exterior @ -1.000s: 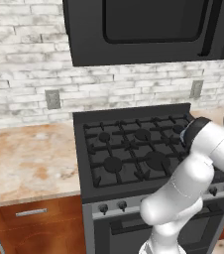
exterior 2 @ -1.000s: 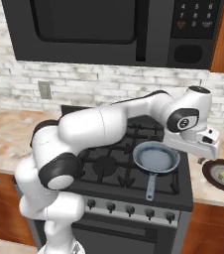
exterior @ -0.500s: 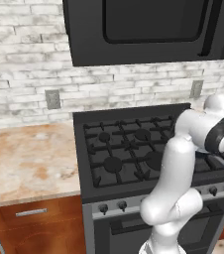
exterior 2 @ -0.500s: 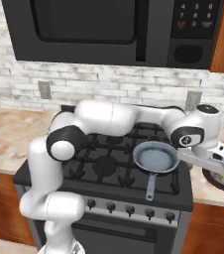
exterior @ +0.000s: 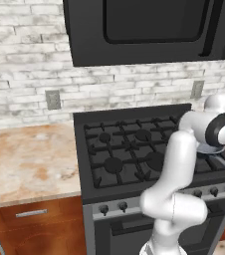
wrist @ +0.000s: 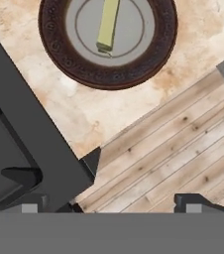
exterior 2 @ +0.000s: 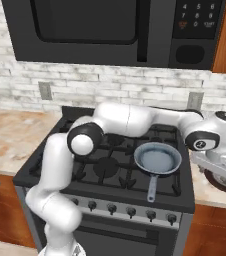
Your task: Pick up the butter stick and place it in the pan. Then turn on the burner for the pan.
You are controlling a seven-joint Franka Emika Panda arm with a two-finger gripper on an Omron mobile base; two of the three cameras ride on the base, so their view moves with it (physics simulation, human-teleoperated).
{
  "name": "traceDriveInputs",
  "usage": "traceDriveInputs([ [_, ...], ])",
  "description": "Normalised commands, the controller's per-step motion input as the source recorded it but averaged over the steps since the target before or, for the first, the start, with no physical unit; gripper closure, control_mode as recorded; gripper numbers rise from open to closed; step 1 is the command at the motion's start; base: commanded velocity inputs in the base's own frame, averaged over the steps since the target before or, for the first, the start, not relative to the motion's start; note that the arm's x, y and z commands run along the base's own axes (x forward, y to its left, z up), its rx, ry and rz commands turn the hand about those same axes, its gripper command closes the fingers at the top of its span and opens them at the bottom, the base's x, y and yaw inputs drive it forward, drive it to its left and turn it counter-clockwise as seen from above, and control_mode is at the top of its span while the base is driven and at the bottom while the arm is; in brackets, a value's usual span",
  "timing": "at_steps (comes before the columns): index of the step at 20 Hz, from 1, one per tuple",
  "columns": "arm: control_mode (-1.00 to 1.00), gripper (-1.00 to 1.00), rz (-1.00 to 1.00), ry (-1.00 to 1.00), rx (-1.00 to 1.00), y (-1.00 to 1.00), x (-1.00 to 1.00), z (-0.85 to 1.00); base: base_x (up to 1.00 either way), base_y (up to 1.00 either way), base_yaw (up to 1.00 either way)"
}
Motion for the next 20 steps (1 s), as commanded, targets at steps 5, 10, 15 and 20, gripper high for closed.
traceDriveInputs([
  [5, -1.0, -1.0, -0.07, 0.0, 0.06, -0.04, 0.27, 0.0, 0.0, 0.0, 0.0],
  [10, -1.0, -1.0, -0.01, 0.0, 0.0, -0.01, 0.53, 0.0, 0.0, 0.0, 0.0],
  [15, -1.0, -1.0, 0.0, 0.0, 0.0, -0.11, 0.49, -0.14, 0.0, 0.0, 0.0],
  [20, -1.0, -1.0, 0.0, 0.0, 0.0, -0.23, 0.26, -0.29, 0.0, 0.0, 0.0],
])
